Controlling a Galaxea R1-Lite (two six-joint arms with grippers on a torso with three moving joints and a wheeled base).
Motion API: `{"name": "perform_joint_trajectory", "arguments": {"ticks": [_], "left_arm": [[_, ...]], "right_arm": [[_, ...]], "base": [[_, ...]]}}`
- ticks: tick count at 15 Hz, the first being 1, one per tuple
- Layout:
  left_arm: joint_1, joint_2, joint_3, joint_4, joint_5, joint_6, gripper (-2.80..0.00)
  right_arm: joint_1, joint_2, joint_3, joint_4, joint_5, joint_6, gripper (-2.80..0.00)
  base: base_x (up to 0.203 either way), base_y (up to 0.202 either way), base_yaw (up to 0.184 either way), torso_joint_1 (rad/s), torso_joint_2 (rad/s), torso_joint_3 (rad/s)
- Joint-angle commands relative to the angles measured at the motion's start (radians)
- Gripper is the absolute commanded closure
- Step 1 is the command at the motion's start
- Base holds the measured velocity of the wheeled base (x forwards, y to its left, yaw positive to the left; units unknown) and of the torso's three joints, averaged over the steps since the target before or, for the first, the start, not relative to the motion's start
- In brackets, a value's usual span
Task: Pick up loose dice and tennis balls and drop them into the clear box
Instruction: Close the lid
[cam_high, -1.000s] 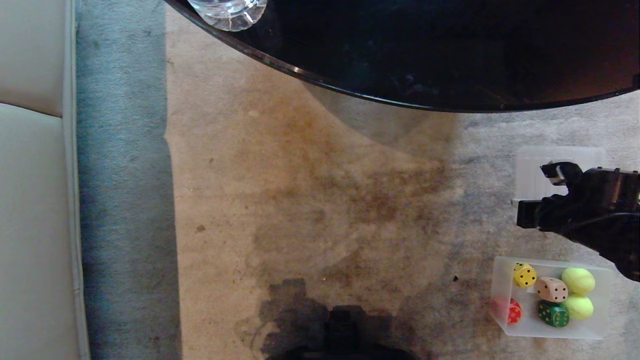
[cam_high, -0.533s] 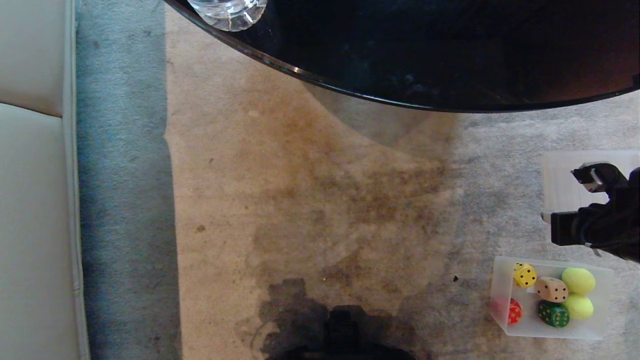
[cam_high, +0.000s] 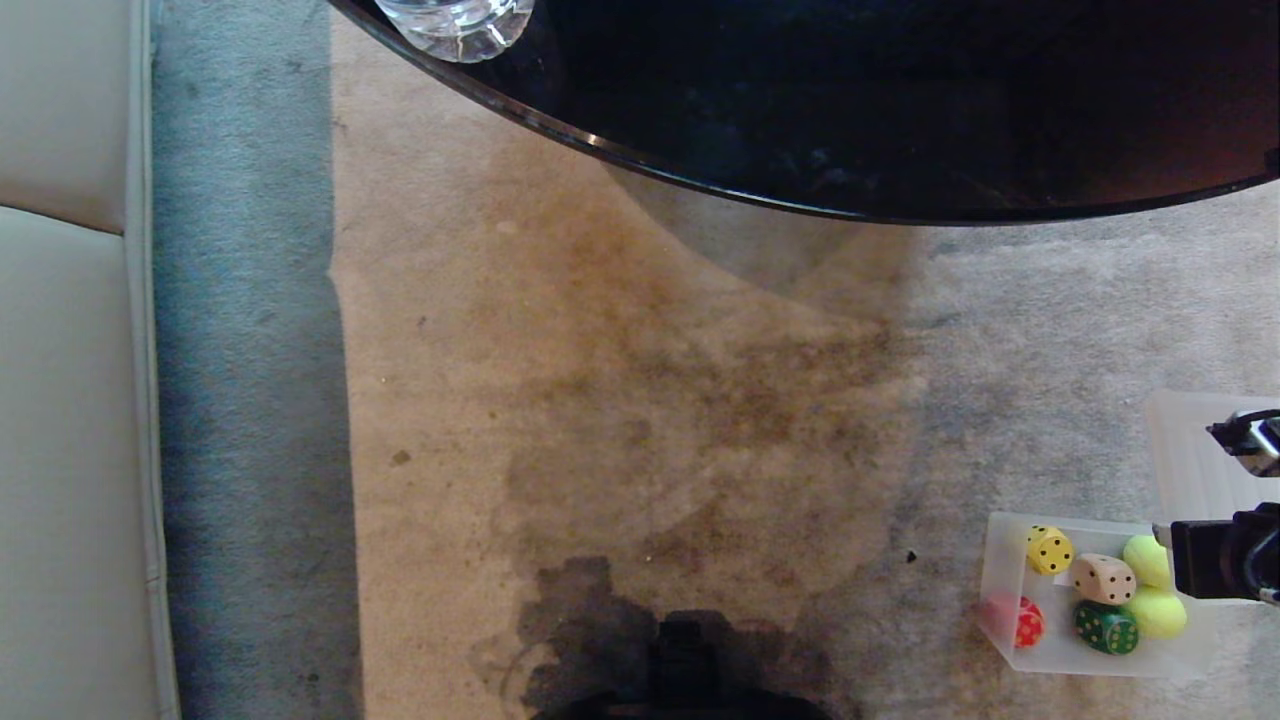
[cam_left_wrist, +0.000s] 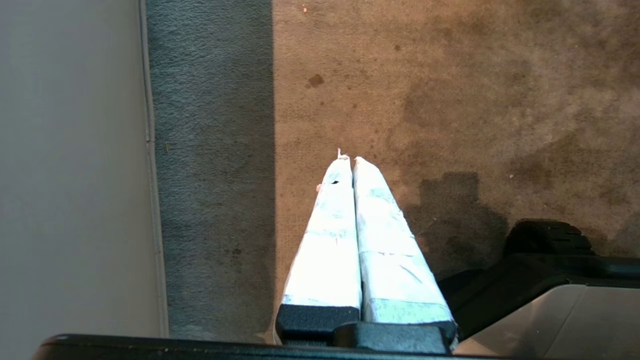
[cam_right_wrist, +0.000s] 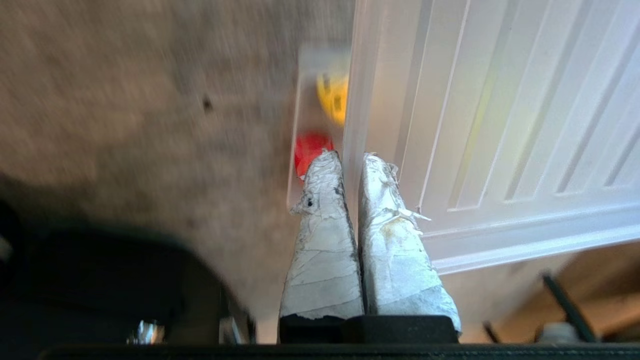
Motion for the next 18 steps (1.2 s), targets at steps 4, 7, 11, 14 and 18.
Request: {"name": "perform_joint_trajectory", "arguments": {"ticks": [4,7,11,14,18], "left_arm": [[0.000,0.000,0.000,0.000,0.000,-0.001,0.00],[0.000,0.000,0.000,0.000,0.000,-0.001,0.00],[0.000,0.000,0.000,0.000,0.000,-0.001,0.00],[0.000,0.000,0.000,0.000,0.000,-0.001,0.00],[0.000,0.000,0.000,0.000,0.000,-0.001,0.00]], "right_arm": [[-0.008,0.096,0.019,-0.013,0.001,0.024,0.00],[-0.020,0.171,0.013,-0.018,0.005,0.030,0.00],[-0.030,0.315,0.022,-0.145,0.006,0.032,0.00],[-0.040,0.296,0.014,-0.198,0.005,0.048,0.00],[-0.039,0.347,0.038,-0.203,0.012,0.037,0.00]], "base": [[0.000,0.000,0.000,0.000,0.00,0.000],[0.000,0.000,0.000,0.000,0.00,0.000],[0.000,0.000,0.000,0.000,0.00,0.000],[0.000,0.000,0.000,0.000,0.00,0.000],[0.000,0.000,0.000,0.000,0.00,0.000]]}}
